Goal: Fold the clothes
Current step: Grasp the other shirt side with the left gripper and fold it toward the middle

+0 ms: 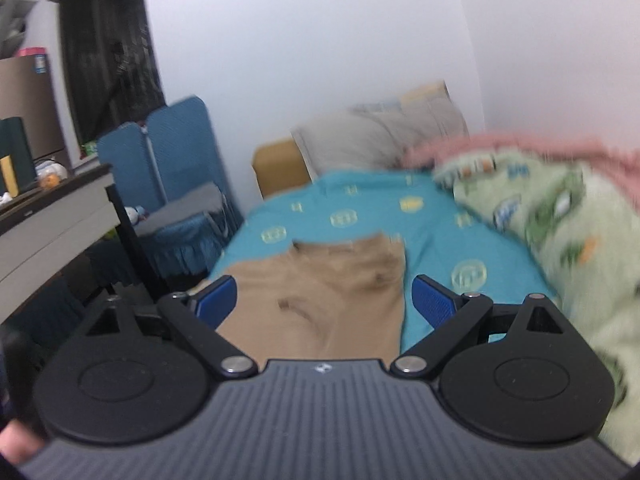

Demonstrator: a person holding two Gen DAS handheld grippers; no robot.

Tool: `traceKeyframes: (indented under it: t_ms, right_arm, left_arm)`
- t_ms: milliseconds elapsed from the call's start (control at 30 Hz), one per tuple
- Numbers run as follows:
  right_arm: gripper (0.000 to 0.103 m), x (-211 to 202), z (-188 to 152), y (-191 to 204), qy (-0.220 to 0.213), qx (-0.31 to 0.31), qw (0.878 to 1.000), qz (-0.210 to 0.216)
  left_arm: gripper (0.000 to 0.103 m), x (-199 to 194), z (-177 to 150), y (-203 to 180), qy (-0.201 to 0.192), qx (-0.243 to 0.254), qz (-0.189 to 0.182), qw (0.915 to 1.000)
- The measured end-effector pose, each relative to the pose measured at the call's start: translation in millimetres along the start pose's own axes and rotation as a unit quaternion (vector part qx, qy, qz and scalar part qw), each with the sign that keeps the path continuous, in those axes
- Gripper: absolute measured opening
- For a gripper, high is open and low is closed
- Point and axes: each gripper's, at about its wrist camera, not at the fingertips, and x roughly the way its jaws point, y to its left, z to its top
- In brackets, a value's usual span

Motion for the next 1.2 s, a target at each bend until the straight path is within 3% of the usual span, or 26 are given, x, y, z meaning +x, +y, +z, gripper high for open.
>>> traceKeyframes:
  t_ms: [100,233,300,367,433,467,600,633,700,733,800,867,933,1067,1200]
  right_arm:
    - [0.096,15,-10,-12,0.02,0.008,1.0,-0.021]
    - [0.096,35,-16,-25,0.031,0.032,0.998,-0.036]
    - [0.096,46,-18,-30,0.035,0.037,0.998,-0.044]
    - [0.096,56,-19,-34,0.039,0.034,0.997,-0.054]
    - [0.096,67,-20,-42,0.039,0.045,0.996,-0.068]
    - [0.096,73,-21,-47,0.041,0.052,0.995,-0.073]
    - [0.096,100,-21,-58,0.057,0.084,0.991,-0.082]
    - [0.096,106,-22,-58,0.061,0.087,0.991,-0.08]
    - [0.096,115,-24,-55,0.07,0.083,0.991,-0.075]
    - [0.096,119,-25,-54,0.076,0.081,0.991,-0.073]
    - [0.096,121,-28,-53,0.086,0.08,0.991,-0.07]
    - [0.096,122,-30,-54,0.095,0.083,0.99,-0.068]
    - [0.096,118,-30,-57,0.095,0.096,0.989,-0.066]
    - [0.096,107,-26,-59,0.083,0.108,0.989,-0.06]
    - [0.096,103,-27,-57,0.115,0.106,0.987,-0.031]
  left_arm:
    - [0.103,51,23,50,0.019,-0.132,0.027,0.9907]
    - [0.102,108,42,110,-0.006,-0.277,0.053,0.9595]
    - [0.1,134,45,137,-0.012,-0.34,0.036,0.9395]
    - [0.099,155,51,152,-0.017,-0.361,0.025,0.9322]
    - [0.098,169,60,159,-0.039,-0.343,0.039,0.9377]
    - [0.092,177,64,164,-0.043,-0.343,0.04,0.9373]
    - [0.058,191,71,172,-0.058,-0.351,0.044,0.9334]
    - [0.053,193,72,174,-0.059,-0.35,0.039,0.9342]
    - [0.038,197,75,174,-0.06,-0.343,0.04,0.9365]
    - [0.035,199,76,174,-0.06,-0.339,0.04,0.9379]
    - [0.014,203,81,172,-0.06,-0.324,0.044,0.9431]
    - [0.004,209,90,167,-0.063,-0.303,0.056,0.9494]
    - [0.004,203,99,154,-0.088,-0.258,0.087,0.9583]
    - [0.004,177,125,111,-0.12,-0.159,0.107,0.9742]
    - [0.004,146,158,39,-0.143,-0.037,0.081,0.9857]
